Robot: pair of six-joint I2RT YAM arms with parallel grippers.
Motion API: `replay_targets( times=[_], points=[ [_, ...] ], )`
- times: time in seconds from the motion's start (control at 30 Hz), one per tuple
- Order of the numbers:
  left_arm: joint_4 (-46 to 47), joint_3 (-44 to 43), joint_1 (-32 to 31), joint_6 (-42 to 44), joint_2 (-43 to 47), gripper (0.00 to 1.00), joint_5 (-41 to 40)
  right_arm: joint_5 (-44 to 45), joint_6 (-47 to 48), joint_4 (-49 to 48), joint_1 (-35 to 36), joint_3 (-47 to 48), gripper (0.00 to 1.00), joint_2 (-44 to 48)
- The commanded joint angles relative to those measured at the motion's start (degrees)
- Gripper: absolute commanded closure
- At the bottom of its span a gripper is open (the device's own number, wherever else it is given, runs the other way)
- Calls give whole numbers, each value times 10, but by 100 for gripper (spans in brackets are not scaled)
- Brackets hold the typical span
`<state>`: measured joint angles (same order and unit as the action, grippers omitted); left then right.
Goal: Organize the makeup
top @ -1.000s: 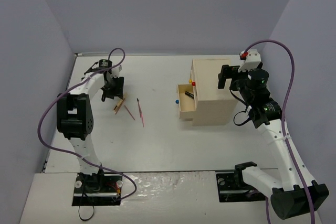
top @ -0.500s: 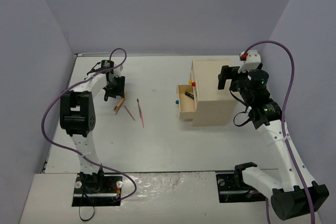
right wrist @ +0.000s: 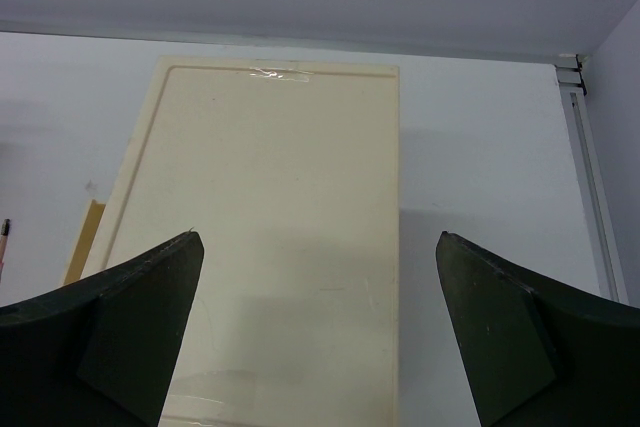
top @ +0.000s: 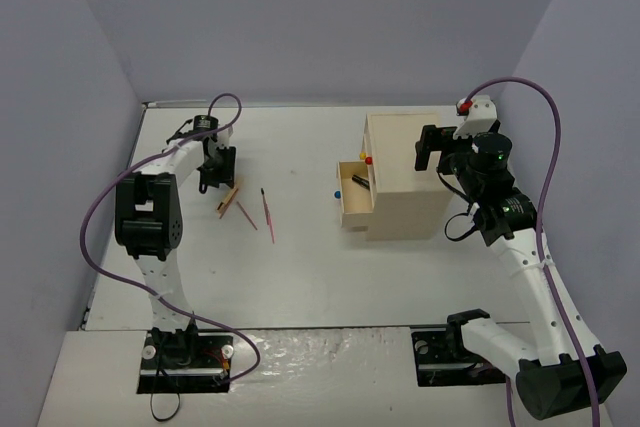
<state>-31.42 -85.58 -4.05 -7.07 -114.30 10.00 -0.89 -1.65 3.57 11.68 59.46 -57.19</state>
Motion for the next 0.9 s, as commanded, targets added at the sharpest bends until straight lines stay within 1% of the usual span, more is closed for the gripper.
replay_targets(
  times=[0.0,0.3,0.43,0.87],
  points=[
    [6,1,-1,2,18,61,-5,-2,-4,-50,3,2,0,10],
    [44,27,-4,1,60,60,16,-3,-4,-50,4,2,0,11],
    [48,34,-7,6,62,60,23,-4,-4,-50,4,3,0,10],
    [10,21,-10,-8,36,62,-26,-4,-4,-50,4,2,0,10]
  ],
)
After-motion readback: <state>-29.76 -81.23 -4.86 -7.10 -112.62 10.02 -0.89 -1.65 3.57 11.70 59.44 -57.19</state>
